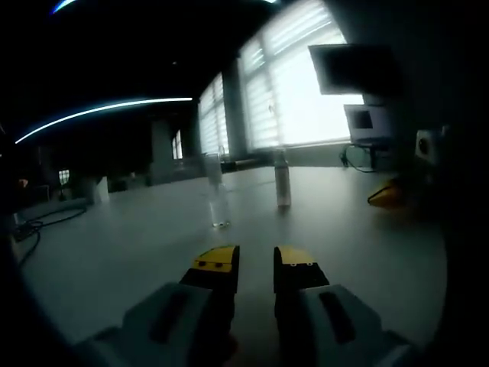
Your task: Clamp pump bottle remove cover press pump head put on cover
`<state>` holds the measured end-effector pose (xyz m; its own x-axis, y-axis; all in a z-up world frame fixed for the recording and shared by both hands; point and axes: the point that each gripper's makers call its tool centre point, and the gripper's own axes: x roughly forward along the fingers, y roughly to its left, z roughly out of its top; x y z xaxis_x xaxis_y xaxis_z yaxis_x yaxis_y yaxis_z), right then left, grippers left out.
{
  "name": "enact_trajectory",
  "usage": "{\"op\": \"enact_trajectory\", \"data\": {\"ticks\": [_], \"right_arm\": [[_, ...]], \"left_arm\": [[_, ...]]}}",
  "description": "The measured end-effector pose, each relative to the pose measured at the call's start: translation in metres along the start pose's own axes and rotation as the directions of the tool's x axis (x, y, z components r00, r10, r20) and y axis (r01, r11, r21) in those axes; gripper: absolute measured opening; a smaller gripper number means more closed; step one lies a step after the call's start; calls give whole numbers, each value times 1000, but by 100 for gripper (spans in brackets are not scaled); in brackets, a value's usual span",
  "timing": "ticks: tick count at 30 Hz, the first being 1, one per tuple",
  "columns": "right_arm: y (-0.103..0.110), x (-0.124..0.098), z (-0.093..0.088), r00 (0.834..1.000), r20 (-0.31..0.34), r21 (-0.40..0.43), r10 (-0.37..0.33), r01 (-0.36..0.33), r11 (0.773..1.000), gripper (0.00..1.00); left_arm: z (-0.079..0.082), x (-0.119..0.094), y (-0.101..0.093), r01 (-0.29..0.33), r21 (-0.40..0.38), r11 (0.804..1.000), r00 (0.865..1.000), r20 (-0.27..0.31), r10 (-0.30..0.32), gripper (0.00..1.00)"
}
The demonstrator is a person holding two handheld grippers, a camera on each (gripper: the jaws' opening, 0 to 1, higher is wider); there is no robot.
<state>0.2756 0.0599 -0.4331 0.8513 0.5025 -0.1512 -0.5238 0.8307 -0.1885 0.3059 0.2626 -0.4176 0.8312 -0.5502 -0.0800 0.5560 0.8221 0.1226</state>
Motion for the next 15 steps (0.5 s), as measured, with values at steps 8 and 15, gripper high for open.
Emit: {"op": "enact_trajectory", "data": {"ticks": [8,15], "right_arm": [[-2,1,0,1000,-3,0,-5,5,1000,0],[-2,1,-1,1000,-6,2,-2,2,1000,0]], "left_arm": [[1,0,0,2,-1,1000,1000,4,-2,9],[1,0,0,3,-1,1000,1000,5,-3,9]]}}
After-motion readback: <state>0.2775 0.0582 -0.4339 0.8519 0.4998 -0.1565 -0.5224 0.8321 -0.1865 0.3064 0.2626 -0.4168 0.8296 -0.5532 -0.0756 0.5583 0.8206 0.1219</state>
